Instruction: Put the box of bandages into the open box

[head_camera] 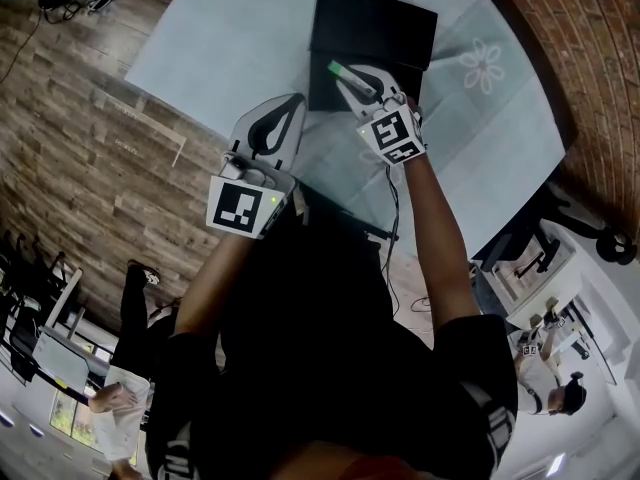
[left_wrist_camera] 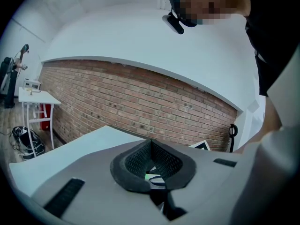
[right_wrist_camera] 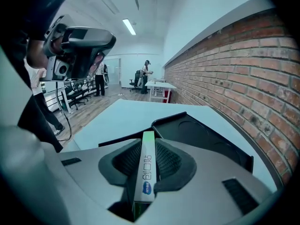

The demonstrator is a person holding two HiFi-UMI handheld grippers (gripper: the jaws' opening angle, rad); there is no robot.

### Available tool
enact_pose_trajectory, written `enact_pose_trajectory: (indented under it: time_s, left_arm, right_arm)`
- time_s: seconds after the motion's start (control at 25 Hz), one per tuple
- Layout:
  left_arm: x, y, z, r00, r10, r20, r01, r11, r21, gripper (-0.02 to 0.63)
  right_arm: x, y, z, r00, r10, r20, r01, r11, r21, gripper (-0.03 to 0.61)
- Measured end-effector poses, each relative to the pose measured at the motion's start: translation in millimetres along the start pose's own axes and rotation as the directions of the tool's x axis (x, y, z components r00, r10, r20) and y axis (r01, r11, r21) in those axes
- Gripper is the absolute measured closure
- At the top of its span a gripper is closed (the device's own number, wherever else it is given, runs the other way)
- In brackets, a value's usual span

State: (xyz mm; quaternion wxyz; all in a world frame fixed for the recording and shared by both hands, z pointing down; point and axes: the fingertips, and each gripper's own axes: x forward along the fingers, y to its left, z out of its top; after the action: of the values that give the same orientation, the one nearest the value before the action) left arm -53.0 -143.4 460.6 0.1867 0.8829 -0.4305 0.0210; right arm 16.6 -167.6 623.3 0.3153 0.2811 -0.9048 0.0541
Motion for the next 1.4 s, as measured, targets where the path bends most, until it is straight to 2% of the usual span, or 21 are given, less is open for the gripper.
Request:
enact_pose_trajectory:
  time_s: [0.24,0.52,0.72,0.84,1.04,1.2,1.4]
  left_arm:
    - [3,1,0,1.0,0.0,-0.002,0.0,1.0,-0.01,0.58]
    - [2,2,-4,1.0,0.002,-0.011,-0.002,1.0,-0.01,0.58]
    - [2,3,-7,1.0,-0.003,-0.019,0.003,1.0,-0.005,0.58]
    - [3,4,-6,1.0,0.002,-0.01,-0.002,1.0,-0.002,0.58]
    - [3,2,-9,1.0,-0.001,-0.016,0.001,1.0,-0.004,0.58]
    - [6,-2,-3,1.0,0.006,0.023,-0.005,1.0,-0.011,0.58]
    - [6,-4,-10,1.0,0.009,-0.01,-0.009,0.999,-0.031,0.58]
  right_arm:
    - [7,0,-9,1.0,0.003,-0.031,-0.004,0.999,-0.036,0.474]
    - [10,4,-16,0.998,-0.022,-0.055,0.015,0.991,-0.137,0.474]
    - [11,11,-19,0.996,-0.052,-0.075,0.027,0.952,-0.306,0.474]
    - [11,16,-21,0.995,-0.06,-0.082,0.026,0.932,-0.362,0.474]
    - [12,18,-22,0.994,-0.061,-0.088,0.022,0.92,-0.391,0.474]
    - [11,19,-23,0.994,-0.06,-0.093,0.018,0.916,-0.401,0.474]
    - [14,14,-26,0.993,-0.077,-0.093,0.035,0.918,-0.394,0.472]
